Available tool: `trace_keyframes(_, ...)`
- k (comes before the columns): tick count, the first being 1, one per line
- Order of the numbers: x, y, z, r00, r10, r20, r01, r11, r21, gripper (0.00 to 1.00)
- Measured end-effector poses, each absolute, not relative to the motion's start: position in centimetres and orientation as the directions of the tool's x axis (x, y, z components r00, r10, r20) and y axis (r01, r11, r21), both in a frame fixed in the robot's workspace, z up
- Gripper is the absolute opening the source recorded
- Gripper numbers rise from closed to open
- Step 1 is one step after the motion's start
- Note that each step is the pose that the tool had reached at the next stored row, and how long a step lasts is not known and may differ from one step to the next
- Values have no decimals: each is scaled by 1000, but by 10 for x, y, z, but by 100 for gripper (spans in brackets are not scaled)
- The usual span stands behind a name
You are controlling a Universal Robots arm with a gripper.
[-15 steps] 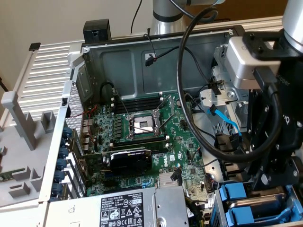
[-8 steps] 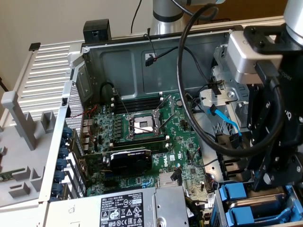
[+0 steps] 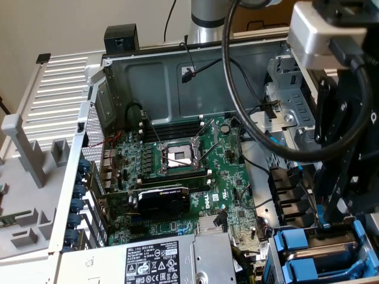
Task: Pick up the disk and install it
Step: 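Insert the second disk wire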
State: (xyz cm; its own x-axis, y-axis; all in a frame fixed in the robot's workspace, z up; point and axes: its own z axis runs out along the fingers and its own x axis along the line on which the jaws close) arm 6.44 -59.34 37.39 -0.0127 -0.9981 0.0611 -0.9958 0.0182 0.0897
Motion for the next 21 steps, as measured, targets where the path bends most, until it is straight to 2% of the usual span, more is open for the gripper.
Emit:
trace_keyframes(7,64,-593,389,-13,-998,61,-996,18,89,37)
trace_keyframes(21,68,-590,393,-13,-998,61,-996,18,90,37)
